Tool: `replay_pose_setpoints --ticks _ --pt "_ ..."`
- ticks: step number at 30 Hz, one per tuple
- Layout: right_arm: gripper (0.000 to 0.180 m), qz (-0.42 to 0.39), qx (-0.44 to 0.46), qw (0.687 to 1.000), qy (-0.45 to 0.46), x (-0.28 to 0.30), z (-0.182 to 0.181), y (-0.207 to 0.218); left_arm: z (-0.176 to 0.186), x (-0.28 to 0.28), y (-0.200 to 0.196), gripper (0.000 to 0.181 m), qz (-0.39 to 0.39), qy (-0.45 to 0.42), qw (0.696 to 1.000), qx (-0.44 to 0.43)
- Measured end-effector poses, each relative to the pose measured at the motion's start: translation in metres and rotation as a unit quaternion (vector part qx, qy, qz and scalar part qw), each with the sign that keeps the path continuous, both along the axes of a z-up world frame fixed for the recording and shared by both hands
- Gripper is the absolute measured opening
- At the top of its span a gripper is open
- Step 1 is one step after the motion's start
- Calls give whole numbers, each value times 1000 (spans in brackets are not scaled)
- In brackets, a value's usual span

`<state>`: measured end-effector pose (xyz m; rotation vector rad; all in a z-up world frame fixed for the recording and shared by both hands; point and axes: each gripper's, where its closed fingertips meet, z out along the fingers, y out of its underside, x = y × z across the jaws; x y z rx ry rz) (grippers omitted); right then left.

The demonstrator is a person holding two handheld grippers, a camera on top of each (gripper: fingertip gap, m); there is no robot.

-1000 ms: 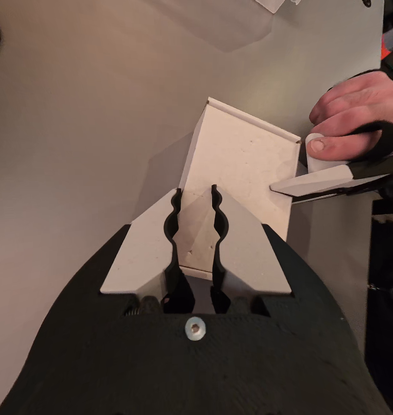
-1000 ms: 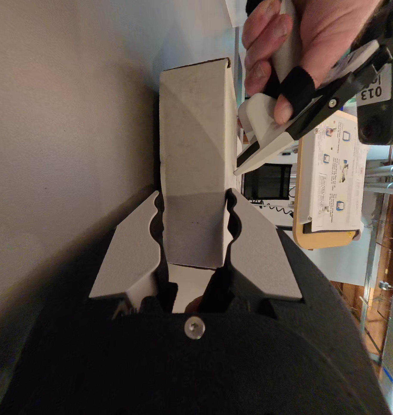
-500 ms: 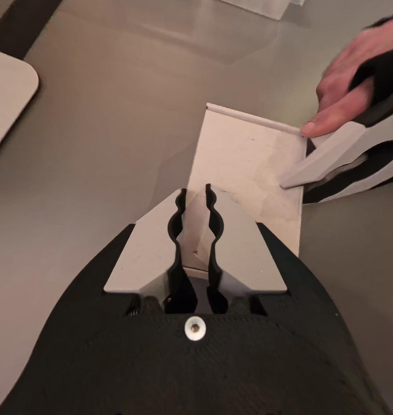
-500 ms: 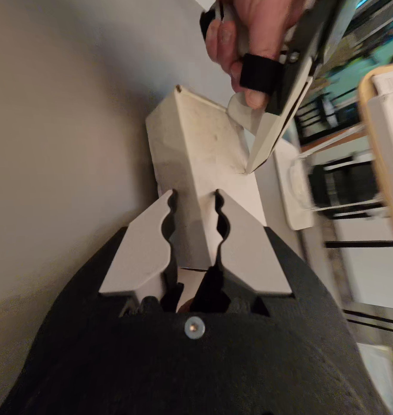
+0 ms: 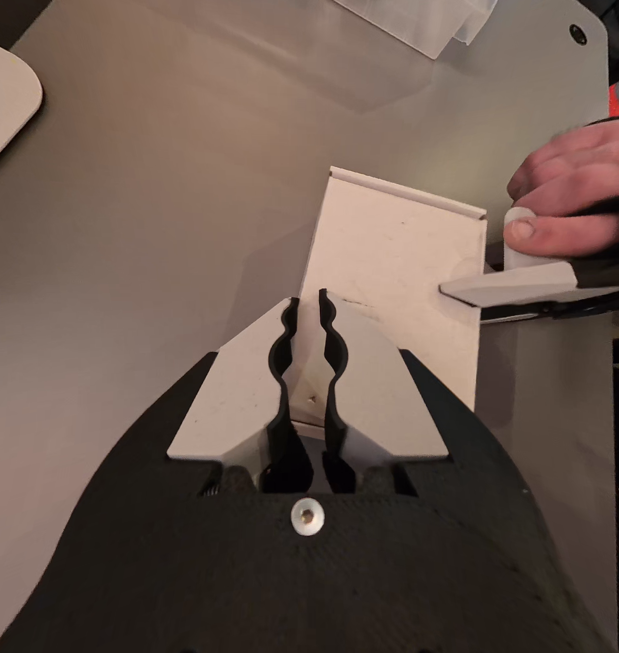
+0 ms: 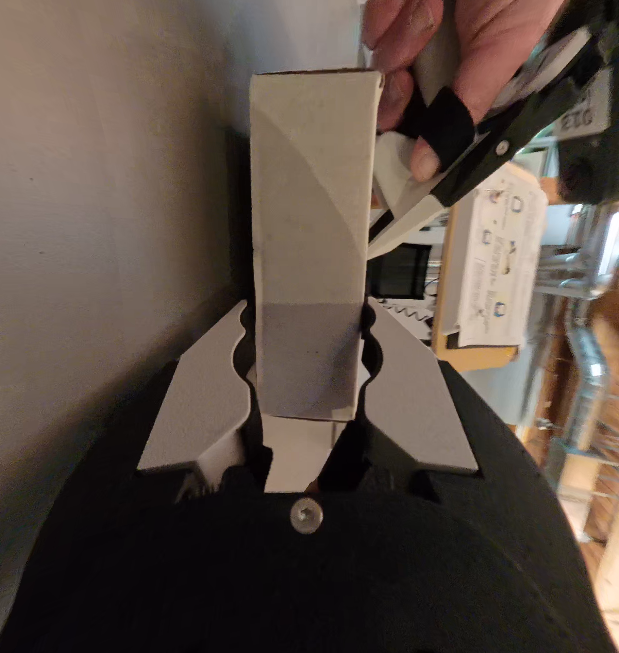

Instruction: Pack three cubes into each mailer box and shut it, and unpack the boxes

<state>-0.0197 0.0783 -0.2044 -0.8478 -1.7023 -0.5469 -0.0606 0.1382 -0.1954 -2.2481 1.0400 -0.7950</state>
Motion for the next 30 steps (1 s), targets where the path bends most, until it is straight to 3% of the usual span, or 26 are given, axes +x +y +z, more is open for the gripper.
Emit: replay_pose_setpoints --ticks 2,11,30 --pt "58 7 -3 1000 -4 -2 -1 -2 0 0 1 9 -2 6 1000 6" --pt "55 29 -168 985 31 -1 3 -11 0 2 3 3 13 27 997 67" --pt "54 42 -266 963 8 4 6 -16 1 4 3 3 21 46 993 105"
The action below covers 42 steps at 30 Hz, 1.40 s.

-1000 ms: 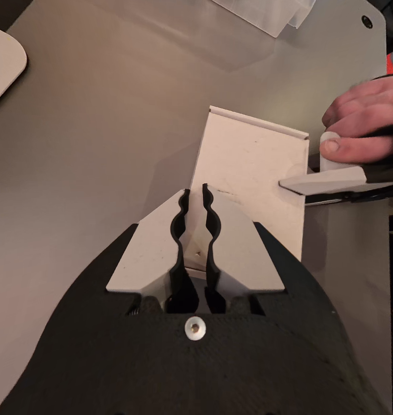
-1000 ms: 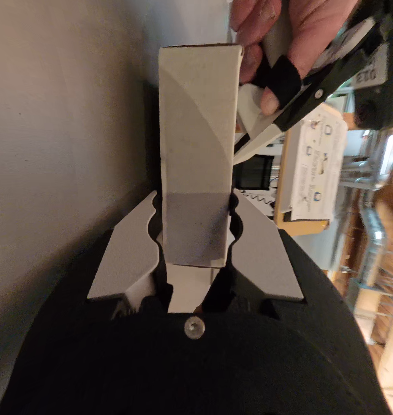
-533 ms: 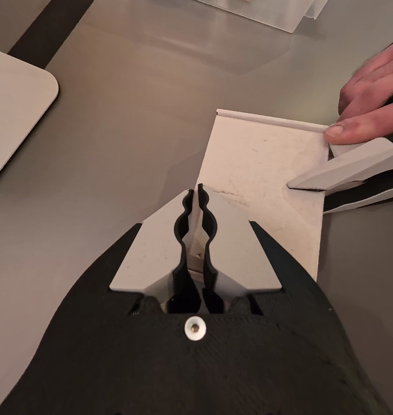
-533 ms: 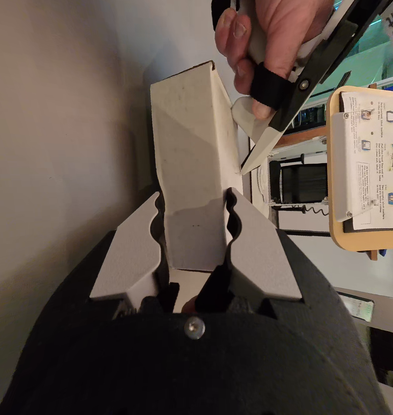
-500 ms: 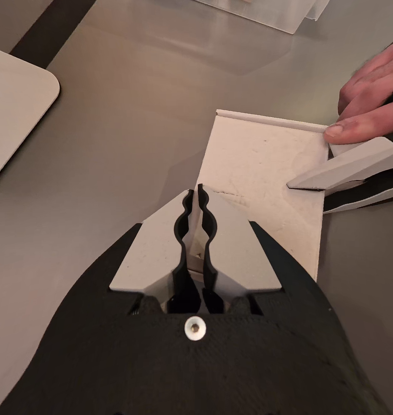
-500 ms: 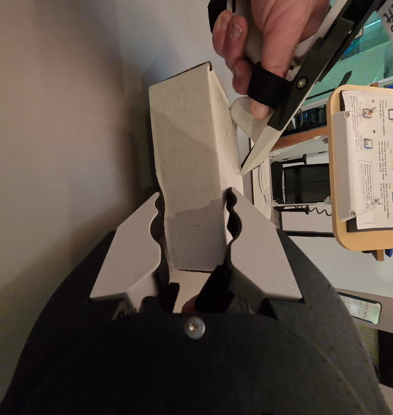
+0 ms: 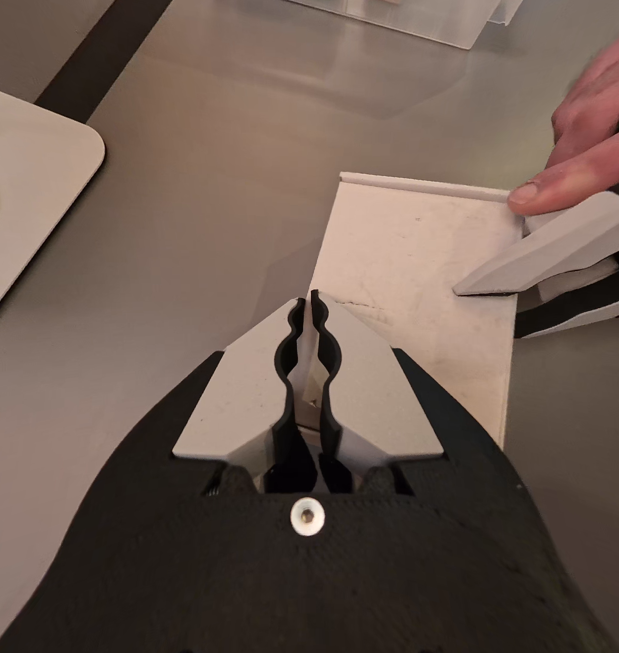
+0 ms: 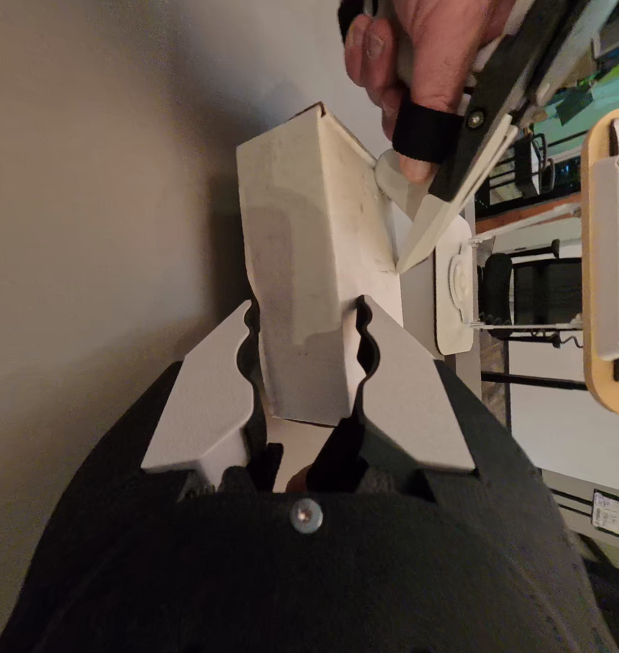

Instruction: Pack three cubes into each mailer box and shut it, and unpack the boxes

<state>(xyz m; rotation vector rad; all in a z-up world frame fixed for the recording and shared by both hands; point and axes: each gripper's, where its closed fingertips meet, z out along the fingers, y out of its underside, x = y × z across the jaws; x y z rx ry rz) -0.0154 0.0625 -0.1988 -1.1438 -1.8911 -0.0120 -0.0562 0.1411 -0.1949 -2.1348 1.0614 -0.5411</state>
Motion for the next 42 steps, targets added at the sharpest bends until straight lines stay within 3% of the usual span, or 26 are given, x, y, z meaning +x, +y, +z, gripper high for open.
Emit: replay_pose_setpoints --ticks 1,2,3,8,9,11,13,14,16,21,31,42 --pt "53 2 -10 1000 1 -1 0 -2 0 1 -1 2 -4 -1 1000 3" --pt "37 5 -30 999 10 -1 1 -5 1 3 -3 0 -10 -4 1000 7" --pt "32 7 -50 999 17 0 2 -6 0 3 -3 0 -9 5 1000 21" --pt "33 10 5 1000 9 2 1 -6 0 4 -1 0 -5 4 1000 21" --pt "39 9 22 1000 2 2 0 -7 0 3 0 0 -3 1 1000 14" --pt "67 8 60 998 -14 1 -5 -9 0 3 3 0 -1 -3 1000 0" --pt "75 3 113 993 -30 -2 -10 -8 -1 2 6 0 1 -12 1000 -21" --pt "75 -4 140 990 -25 -4 -7 -6 -1 1 8 0 4 -18 999 -33" --pt "55 -23 188 982 -6 -7 4 2 -3 0 11 0 7 -20 998 -51" --pt "53 -20 216 976 -6 -8 10 3 -4 0 14 0 7 -22 997 -78" --pt "48 -19 50 998 23 -8 16 0 -5 0 17 0 16 -8 999 -48" --pt "48 -12 -22 999 26 -9 21 4 -6 -2 22 0 22 8 999 -35"
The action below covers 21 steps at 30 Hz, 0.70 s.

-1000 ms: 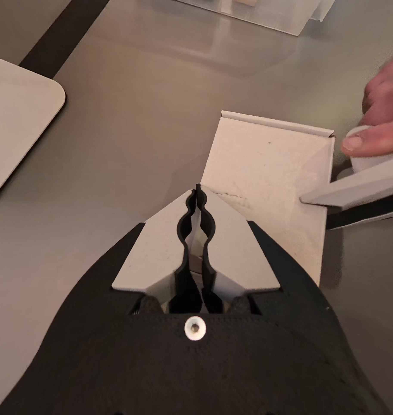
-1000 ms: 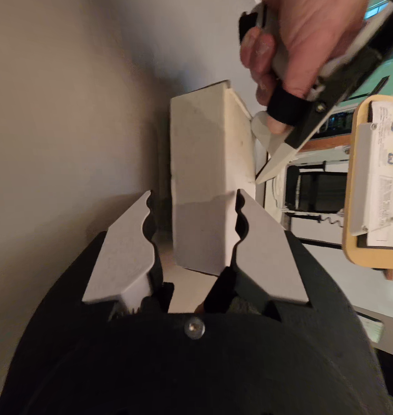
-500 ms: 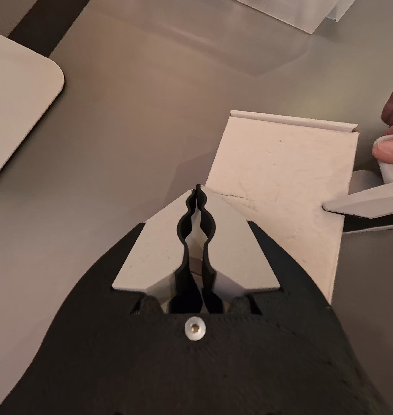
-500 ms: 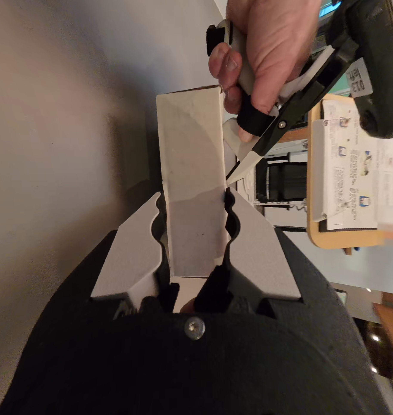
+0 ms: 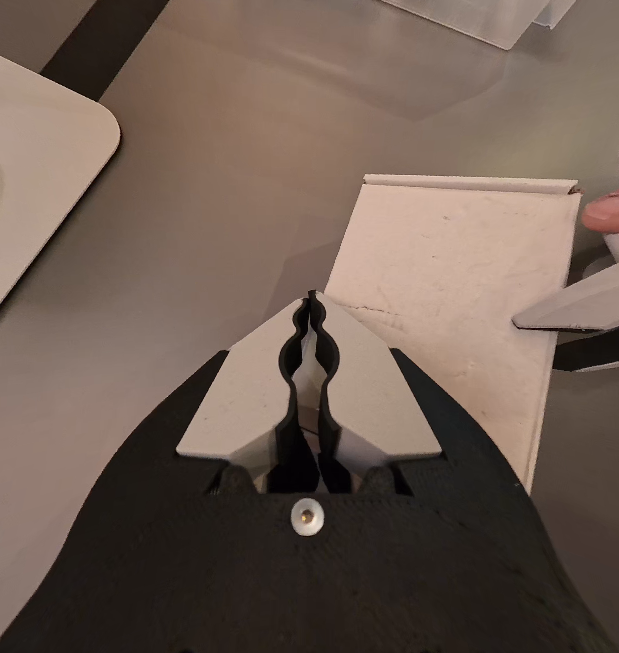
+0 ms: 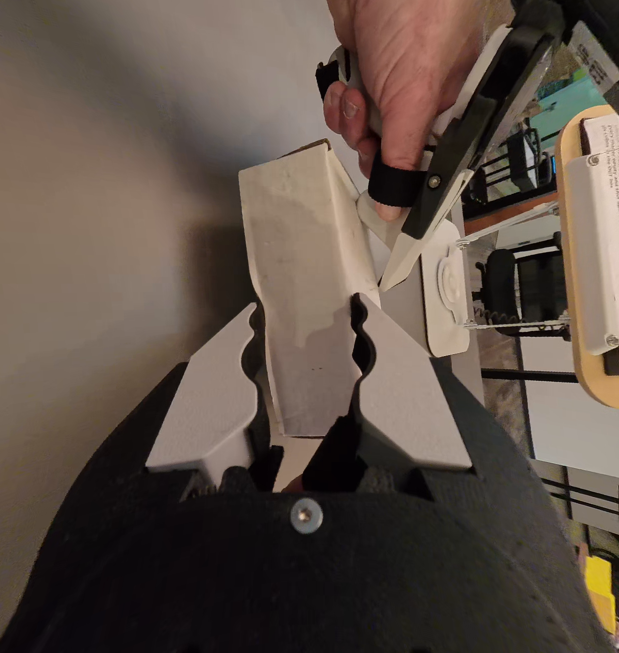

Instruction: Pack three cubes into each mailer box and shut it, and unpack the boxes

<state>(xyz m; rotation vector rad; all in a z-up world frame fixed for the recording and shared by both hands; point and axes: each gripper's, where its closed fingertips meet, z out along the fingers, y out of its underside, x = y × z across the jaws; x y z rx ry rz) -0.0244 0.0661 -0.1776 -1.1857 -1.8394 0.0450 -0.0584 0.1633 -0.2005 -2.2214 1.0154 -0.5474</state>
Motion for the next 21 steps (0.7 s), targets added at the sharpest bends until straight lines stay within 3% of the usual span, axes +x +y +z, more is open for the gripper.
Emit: replay_pose_setpoints --ticks 13,21 --pt "48 10 -121 993 -7 -1 13 6 0 0 9 0 11 10 1000 22" --pt "48 10 -132 991 -16 1 17 10 0 3 10 0 6 23 999 39"
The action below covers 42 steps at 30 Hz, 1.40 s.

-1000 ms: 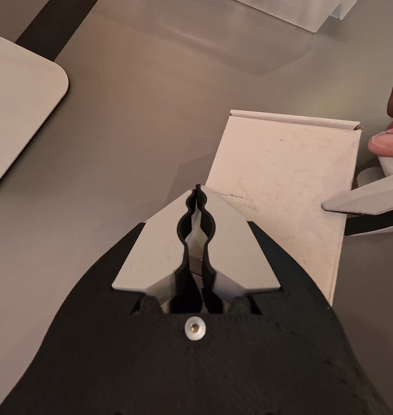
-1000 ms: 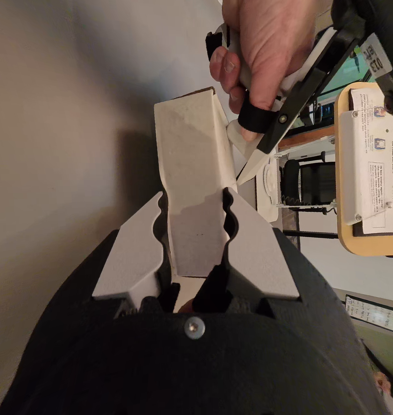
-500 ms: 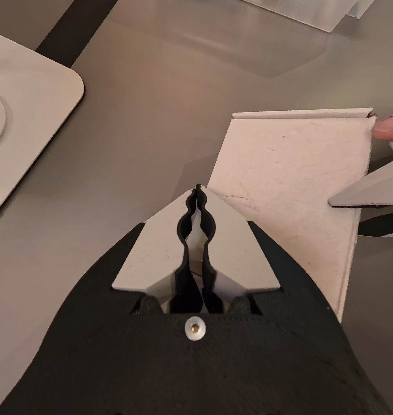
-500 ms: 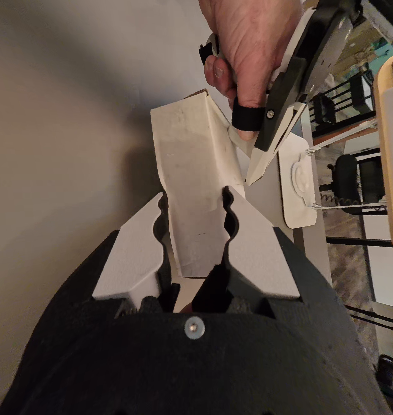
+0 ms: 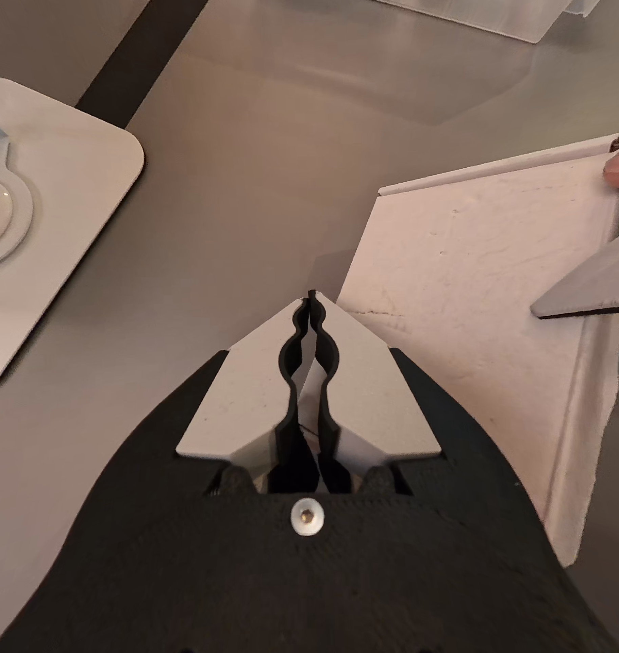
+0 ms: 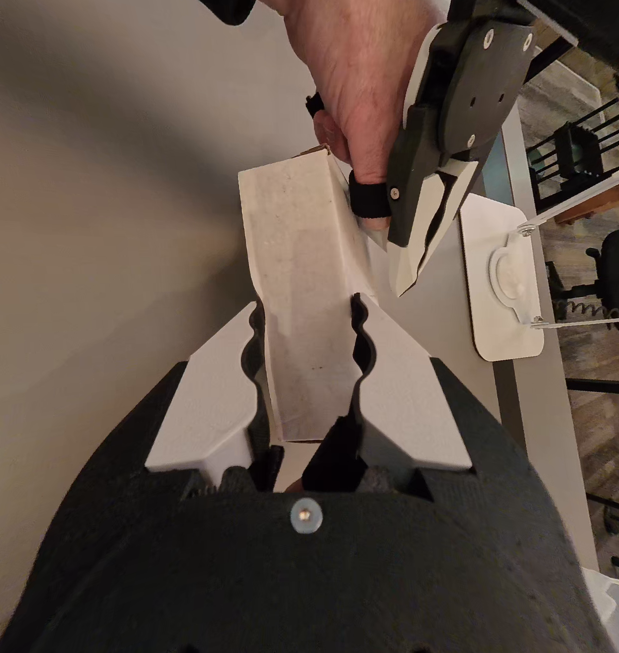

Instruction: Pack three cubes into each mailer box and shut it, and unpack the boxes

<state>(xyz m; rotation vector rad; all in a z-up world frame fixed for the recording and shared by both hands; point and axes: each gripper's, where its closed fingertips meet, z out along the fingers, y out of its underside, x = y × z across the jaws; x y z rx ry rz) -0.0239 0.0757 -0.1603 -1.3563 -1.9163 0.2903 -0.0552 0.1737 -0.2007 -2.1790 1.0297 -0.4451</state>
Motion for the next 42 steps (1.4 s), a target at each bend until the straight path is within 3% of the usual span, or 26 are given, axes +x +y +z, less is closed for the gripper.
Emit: replay_pose_setpoints --ticks 3,9,12,20,35,42 --pt "48 2 18 1000 -6 1 -2 -2 2 -3 0 0 6 9 1000 9" --pt "49 6 41 999 -2 4 -5 -6 19 -24 -29 0 37 -60 997 19" --pt "49 4 33 999 5 2 -4 -5 16 -30 -51 0 54 -94 994 31" --pt "49 5 -2 1000 -4 5 -6 -7 24 -27 -57 0 92 -164 978 90" --pt "55 26 -157 986 -58 12 -4 -23 19 -25 -61 0 81 -130 981 118" --pt "45 34 -206 977 -51 18 0 -34 16 -23 -62 0 72 -117 981 134"
